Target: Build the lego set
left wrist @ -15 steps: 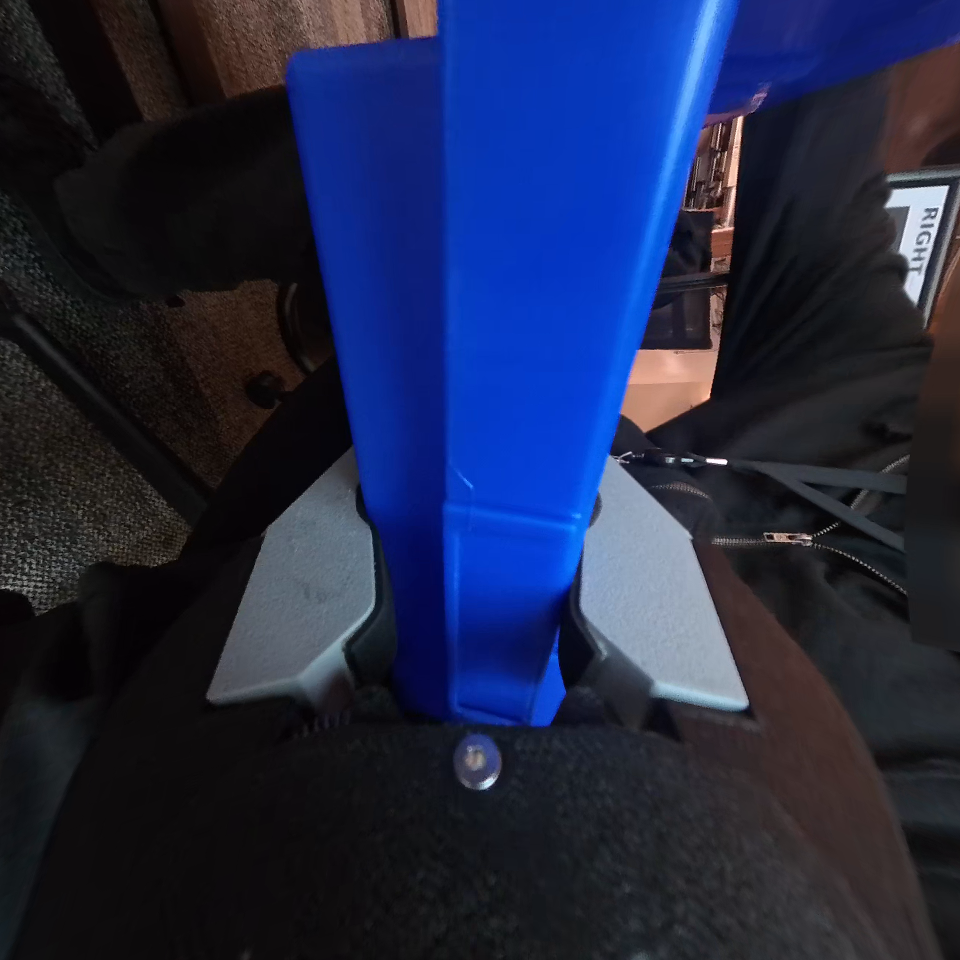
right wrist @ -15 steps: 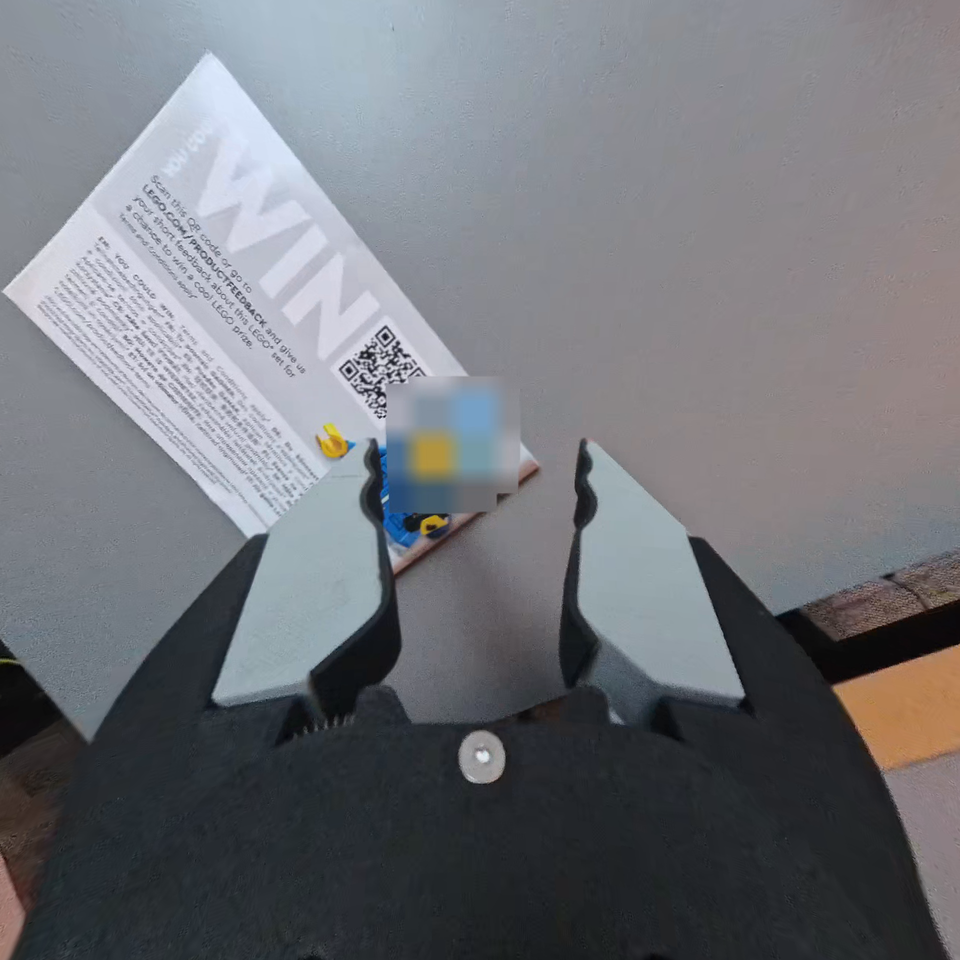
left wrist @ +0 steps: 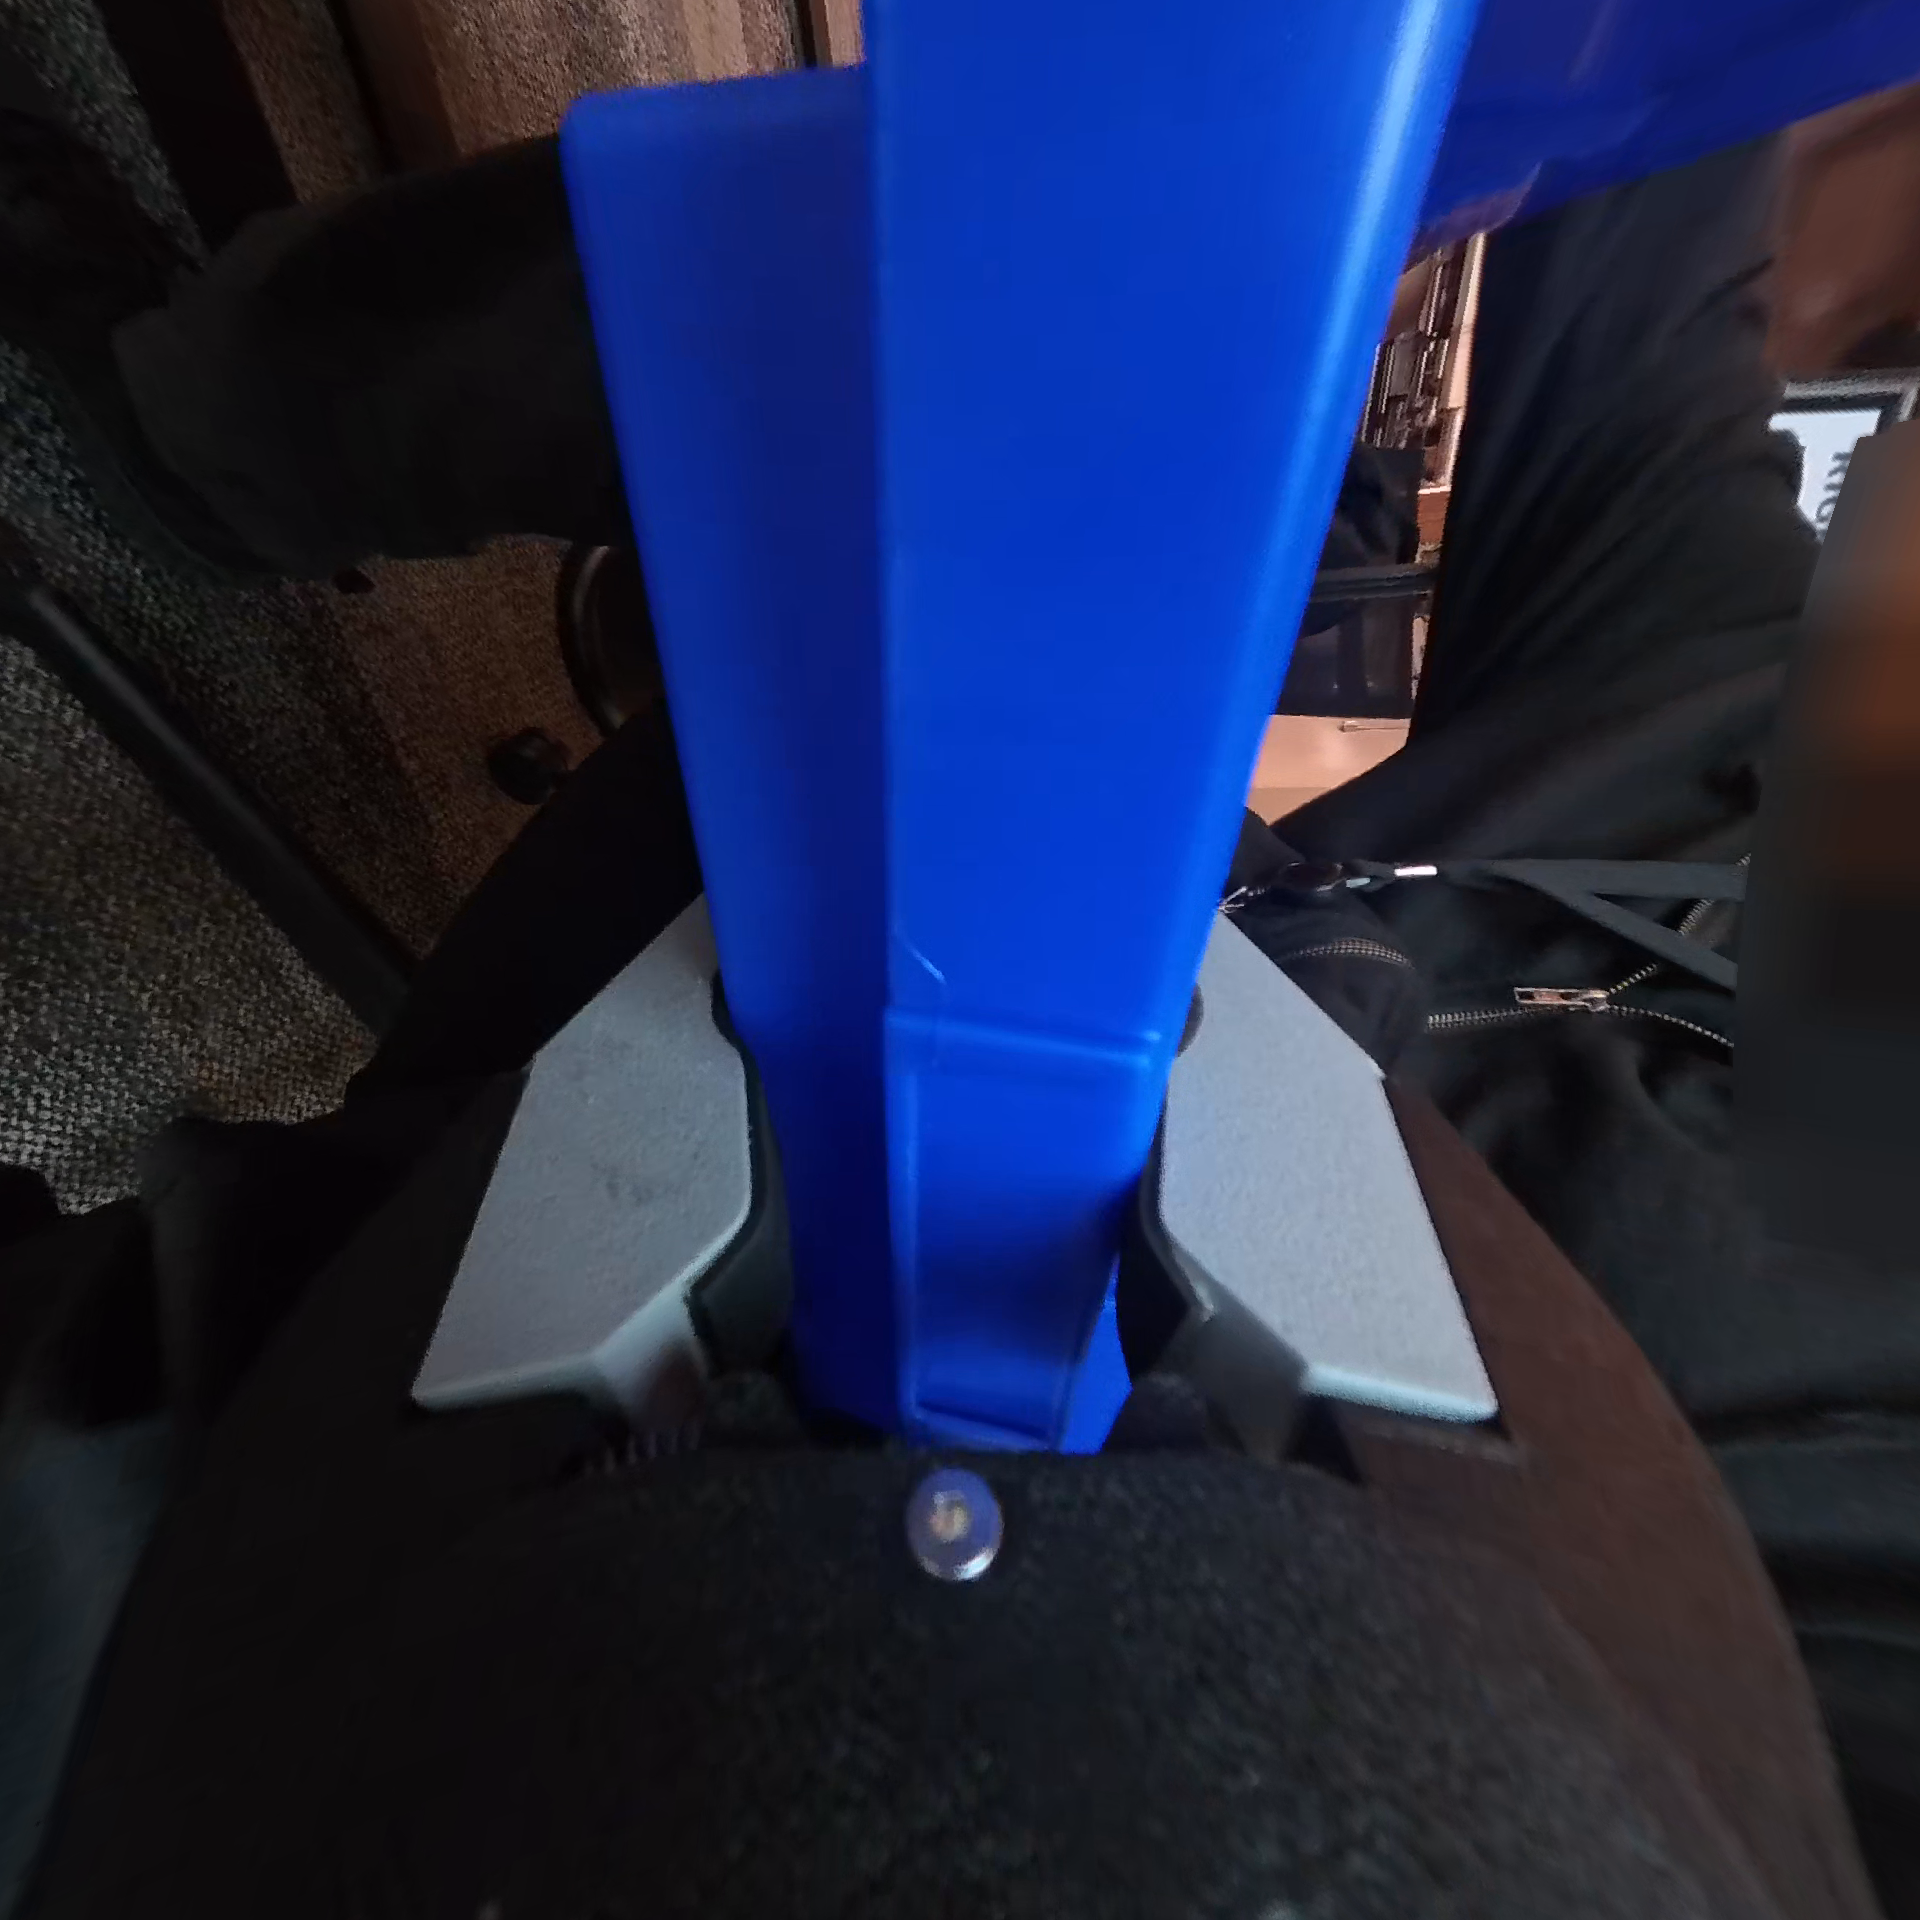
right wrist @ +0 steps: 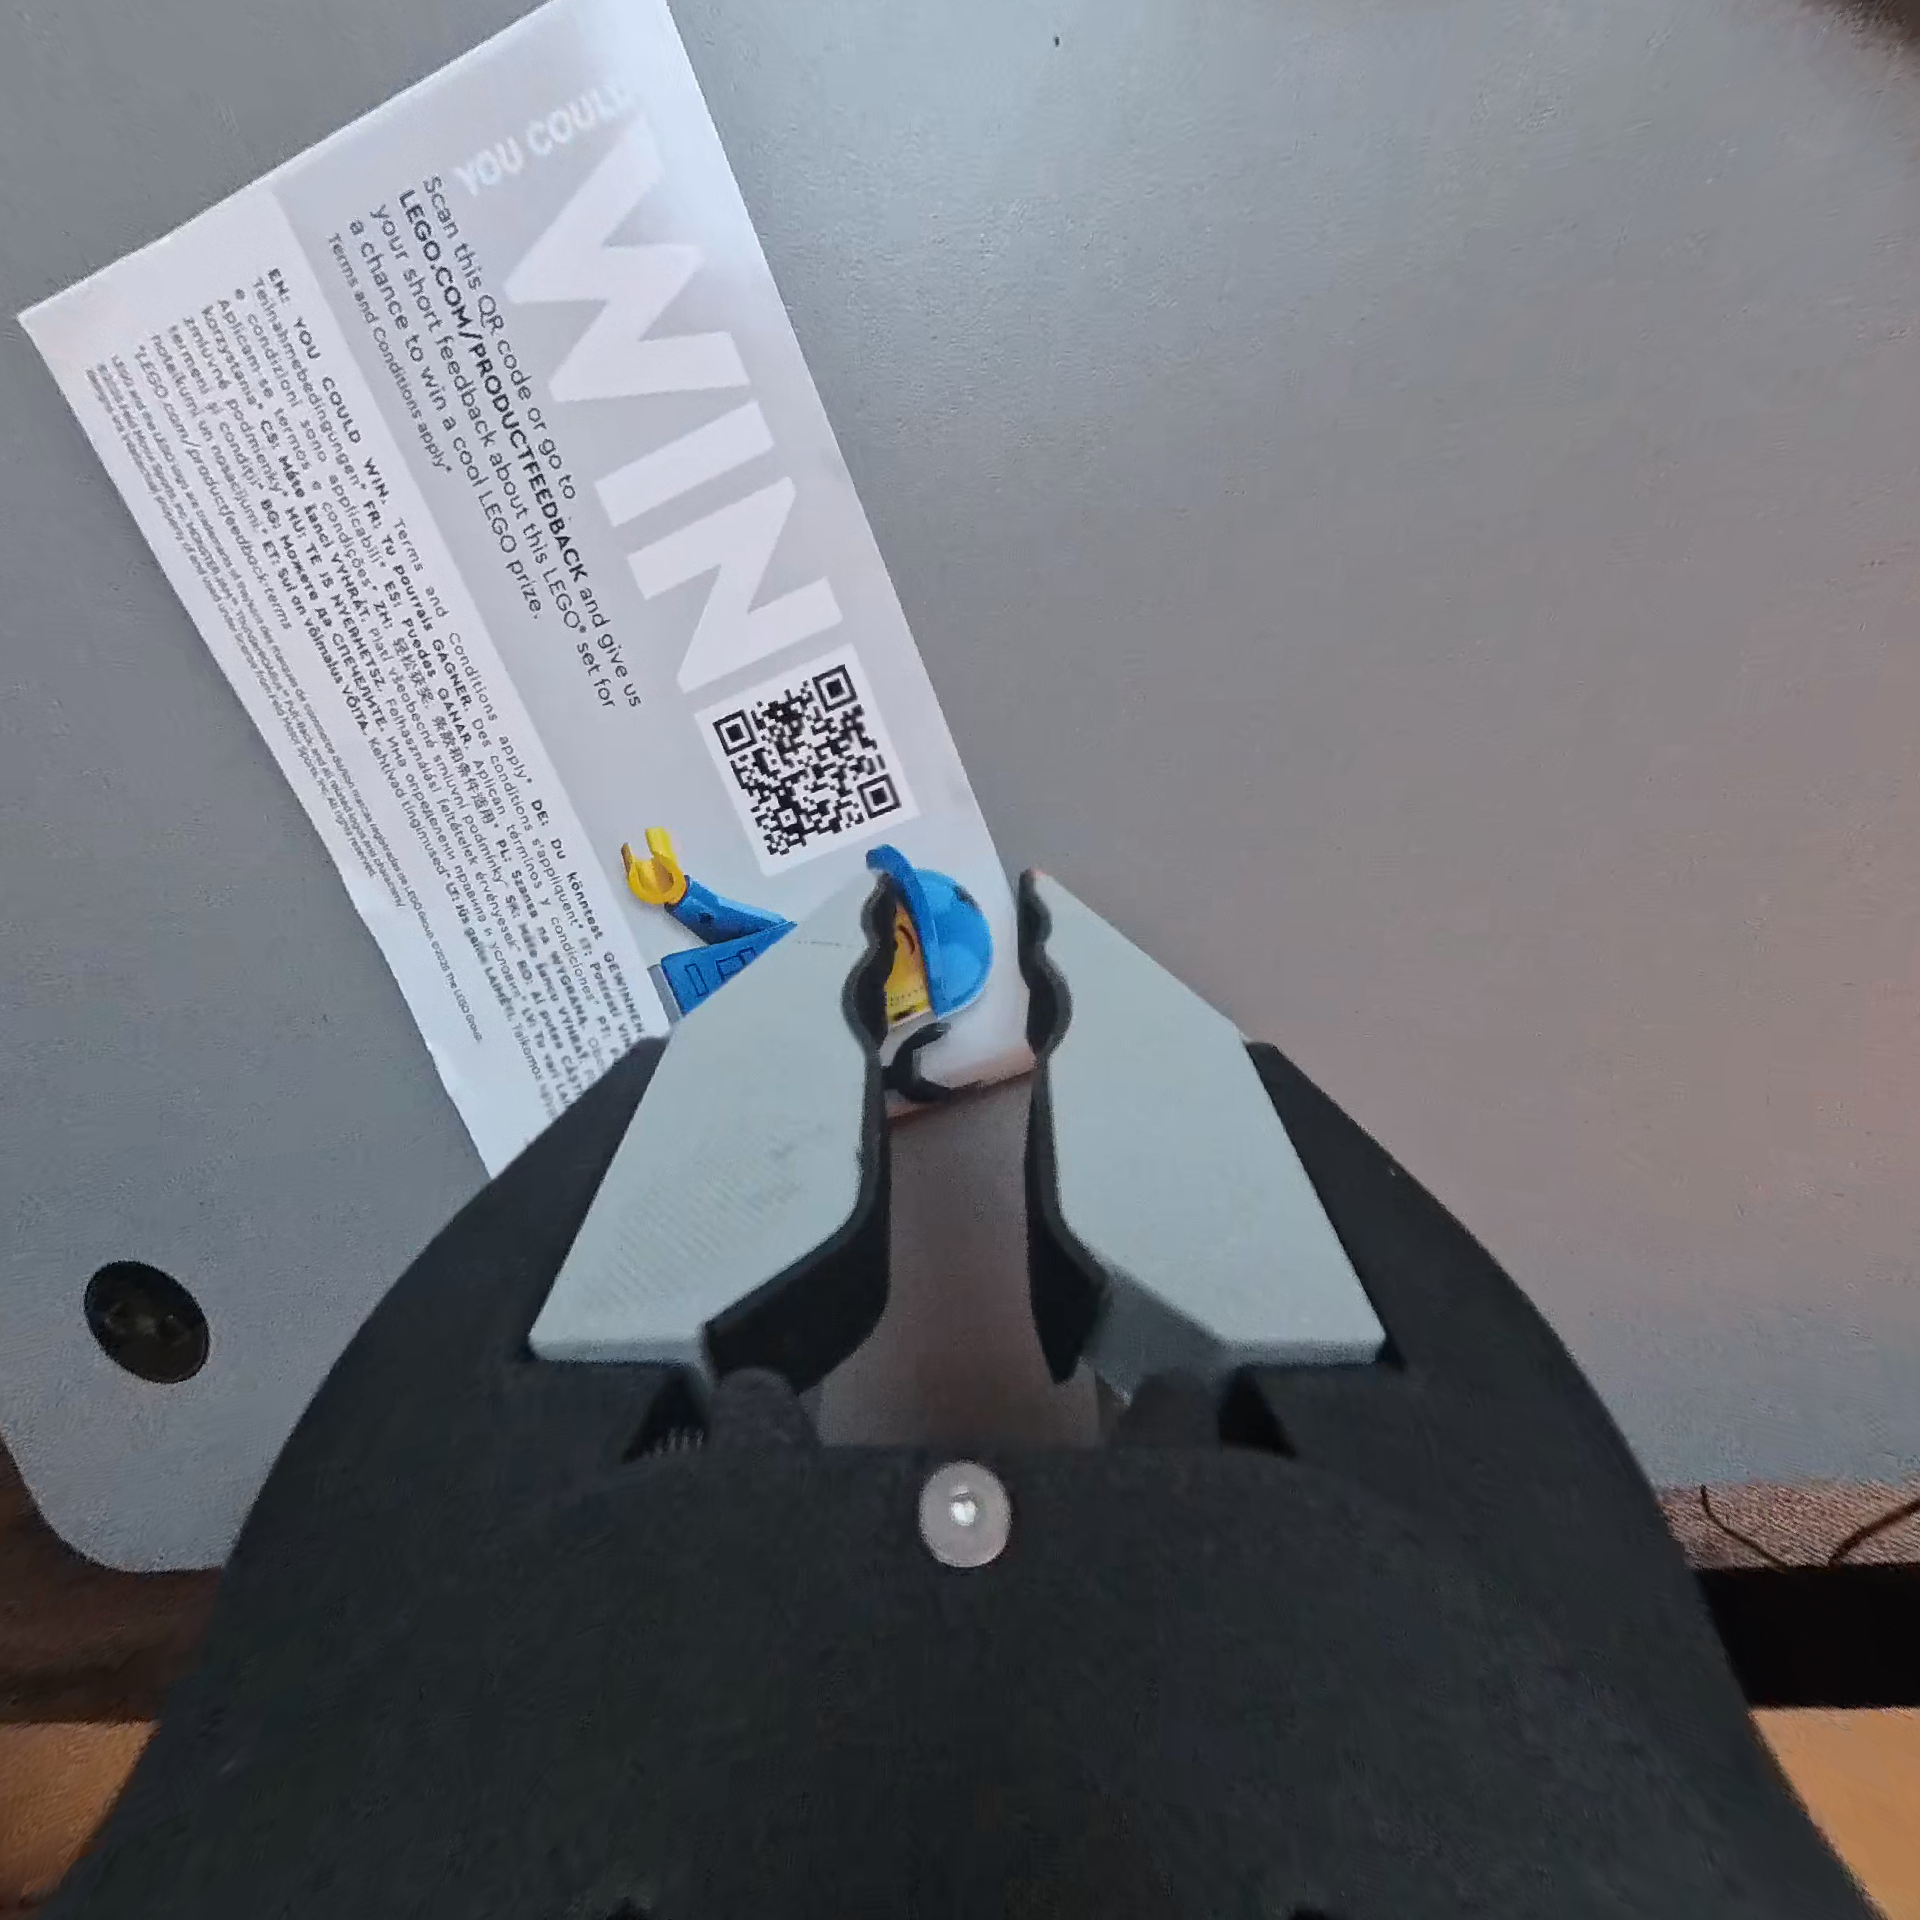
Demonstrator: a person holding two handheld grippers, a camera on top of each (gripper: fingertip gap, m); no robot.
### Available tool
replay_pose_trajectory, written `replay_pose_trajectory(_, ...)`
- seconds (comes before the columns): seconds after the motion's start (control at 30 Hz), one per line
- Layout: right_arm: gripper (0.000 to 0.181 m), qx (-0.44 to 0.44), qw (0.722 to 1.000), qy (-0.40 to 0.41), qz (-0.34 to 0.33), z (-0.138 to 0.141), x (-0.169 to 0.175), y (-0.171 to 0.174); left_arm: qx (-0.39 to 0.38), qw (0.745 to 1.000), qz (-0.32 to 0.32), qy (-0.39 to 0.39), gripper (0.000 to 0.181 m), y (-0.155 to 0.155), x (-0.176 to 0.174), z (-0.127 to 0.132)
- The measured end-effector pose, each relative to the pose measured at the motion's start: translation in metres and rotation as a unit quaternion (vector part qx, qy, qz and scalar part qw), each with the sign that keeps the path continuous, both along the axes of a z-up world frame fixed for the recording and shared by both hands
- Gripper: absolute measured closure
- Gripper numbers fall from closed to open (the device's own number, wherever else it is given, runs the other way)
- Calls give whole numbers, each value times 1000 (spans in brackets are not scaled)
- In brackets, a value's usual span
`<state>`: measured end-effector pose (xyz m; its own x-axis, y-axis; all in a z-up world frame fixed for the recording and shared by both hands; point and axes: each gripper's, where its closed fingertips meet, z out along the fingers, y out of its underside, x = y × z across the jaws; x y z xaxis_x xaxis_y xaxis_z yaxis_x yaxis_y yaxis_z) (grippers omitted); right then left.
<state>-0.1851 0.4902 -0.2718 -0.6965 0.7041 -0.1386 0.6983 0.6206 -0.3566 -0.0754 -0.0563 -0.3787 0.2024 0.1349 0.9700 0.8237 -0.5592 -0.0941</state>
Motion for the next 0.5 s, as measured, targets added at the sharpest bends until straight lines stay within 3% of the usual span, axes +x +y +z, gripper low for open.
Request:
replay_pose_trajectory(0.2, 180, -30, 999, -16, 31, -1, 2, -7, -2, 1000, -4, 3, 105, 2, 1, 1)
replay_pose_trajectory(0.37, 181, -29, 999, -3, 31, 0, 4, -8, -2, 1000, -4, 2, 105, 3, 1, 1)
replay_pose_trajectory(0.5, 181, -69, 996, 57, 14, 31, 2, -15, -1, 1000, -6, 6, 105, 2, 1, 2)
